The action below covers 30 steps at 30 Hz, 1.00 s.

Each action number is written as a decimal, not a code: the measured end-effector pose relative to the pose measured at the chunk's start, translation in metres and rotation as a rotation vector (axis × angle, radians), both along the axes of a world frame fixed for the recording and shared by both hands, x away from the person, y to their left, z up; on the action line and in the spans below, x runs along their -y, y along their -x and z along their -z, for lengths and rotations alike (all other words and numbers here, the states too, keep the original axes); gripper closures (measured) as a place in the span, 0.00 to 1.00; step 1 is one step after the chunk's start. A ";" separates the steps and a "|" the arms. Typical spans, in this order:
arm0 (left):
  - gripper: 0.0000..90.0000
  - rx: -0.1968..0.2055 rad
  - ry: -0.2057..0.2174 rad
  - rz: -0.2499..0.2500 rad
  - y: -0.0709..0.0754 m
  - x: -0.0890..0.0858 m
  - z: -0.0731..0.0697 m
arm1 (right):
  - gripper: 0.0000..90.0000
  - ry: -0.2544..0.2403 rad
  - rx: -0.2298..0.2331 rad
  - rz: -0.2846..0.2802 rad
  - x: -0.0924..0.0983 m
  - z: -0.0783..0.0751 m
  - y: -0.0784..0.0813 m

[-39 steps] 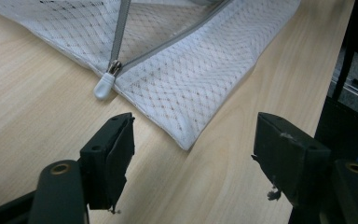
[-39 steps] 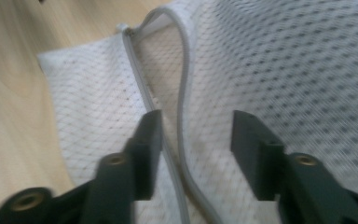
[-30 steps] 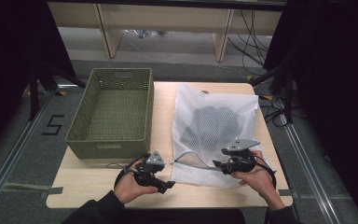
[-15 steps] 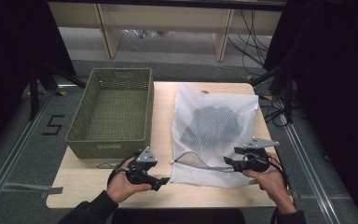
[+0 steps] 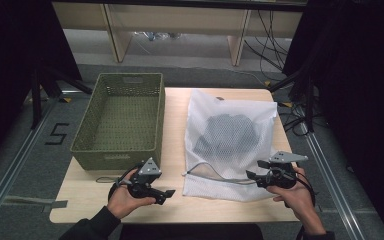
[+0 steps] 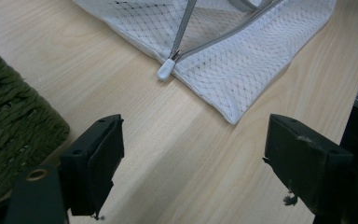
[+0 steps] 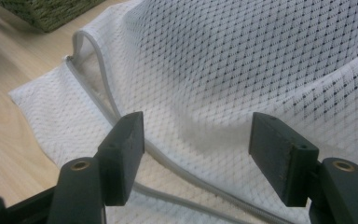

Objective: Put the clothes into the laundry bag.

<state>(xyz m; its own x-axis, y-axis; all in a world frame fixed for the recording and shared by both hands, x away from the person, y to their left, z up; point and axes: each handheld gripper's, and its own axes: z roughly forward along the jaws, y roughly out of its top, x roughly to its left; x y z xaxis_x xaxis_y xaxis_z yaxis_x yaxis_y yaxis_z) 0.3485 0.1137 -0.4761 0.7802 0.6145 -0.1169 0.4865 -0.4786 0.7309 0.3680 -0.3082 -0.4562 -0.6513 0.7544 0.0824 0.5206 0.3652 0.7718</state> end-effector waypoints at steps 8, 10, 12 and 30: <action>0.20 0.005 -0.005 0.010 0.004 -0.007 0.000 | 0.39 0.013 0.013 0.017 0.003 0.001 0.011; 0.20 0.006 0.006 0.012 0.005 -0.008 0.000 | 0.38 0.018 0.020 0.014 0.003 0.003 0.012; 0.20 0.018 -0.006 0.007 0.005 -0.010 -0.002 | 0.38 0.011 0.012 0.013 0.003 0.003 0.014; 0.20 0.036 -0.014 -0.016 0.024 -0.019 -0.003 | 0.35 0.053 0.010 -0.022 0.001 0.007 0.041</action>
<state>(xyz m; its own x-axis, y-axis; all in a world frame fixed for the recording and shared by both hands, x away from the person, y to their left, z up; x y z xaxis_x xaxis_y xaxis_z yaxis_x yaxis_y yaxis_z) 0.3246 0.1326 -0.4727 0.7738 0.6283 -0.0805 0.4679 -0.4813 0.7413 0.3274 -0.3090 -0.4636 -0.6681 0.7432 0.0358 0.5045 0.4171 0.7560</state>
